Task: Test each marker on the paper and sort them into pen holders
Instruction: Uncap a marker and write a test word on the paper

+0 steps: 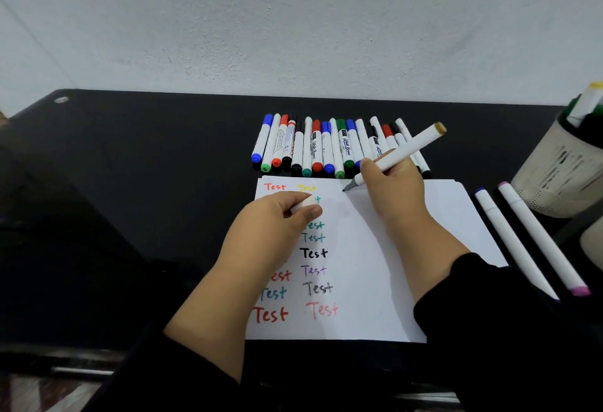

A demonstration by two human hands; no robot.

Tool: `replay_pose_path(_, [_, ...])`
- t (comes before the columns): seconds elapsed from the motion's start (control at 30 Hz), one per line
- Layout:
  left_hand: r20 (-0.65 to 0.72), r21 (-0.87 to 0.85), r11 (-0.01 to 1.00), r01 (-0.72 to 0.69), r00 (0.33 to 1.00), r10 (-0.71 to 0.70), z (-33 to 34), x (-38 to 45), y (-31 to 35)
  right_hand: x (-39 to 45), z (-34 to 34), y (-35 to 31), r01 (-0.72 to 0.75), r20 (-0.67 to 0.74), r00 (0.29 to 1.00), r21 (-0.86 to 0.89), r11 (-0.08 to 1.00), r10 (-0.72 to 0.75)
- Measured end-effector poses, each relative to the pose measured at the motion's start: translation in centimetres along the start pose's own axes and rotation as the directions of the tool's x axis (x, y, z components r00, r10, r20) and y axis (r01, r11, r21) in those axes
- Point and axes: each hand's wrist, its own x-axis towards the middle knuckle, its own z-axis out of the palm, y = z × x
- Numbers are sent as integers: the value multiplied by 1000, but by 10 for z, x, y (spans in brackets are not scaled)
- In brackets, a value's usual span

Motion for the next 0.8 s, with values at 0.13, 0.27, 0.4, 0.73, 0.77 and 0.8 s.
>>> replay_pose_path(0.13, [13, -62, 998, 14, 1000, -13, -2, -2, 0, -2, -4, -6, -70, 28, 997, 211, 975, 65])
replay_pose_path(0.27, [2, -167, 985, 32, 999, -33, -5, -4, 2, -10, -7, -14, -98, 216, 976, 493, 865, -12])
replay_pose_path(0.4, [18, -252, 967, 38, 999, -35, -7, -5, 3, -17, -5, -17, -90, 323, 942, 510, 856, -93])
replay_pose_path(0.73, [50, -239, 971, 3, 999, 9, -7, -5, 9, -21, -4, -17, -118, 537, 832, 420, 900, -141])
replay_pose_path(0.77, [44, -231, 973, 3, 999, 8, -7, -4, 9, -20, -5, -16, -140, 564, 813, 428, 893, -143])
replay_pose_path(0.8, [41, -229, 973, 3, 999, 6, -8, -4, 8, -20, -5, -16, -161, 584, 798, 440, 884, -146])
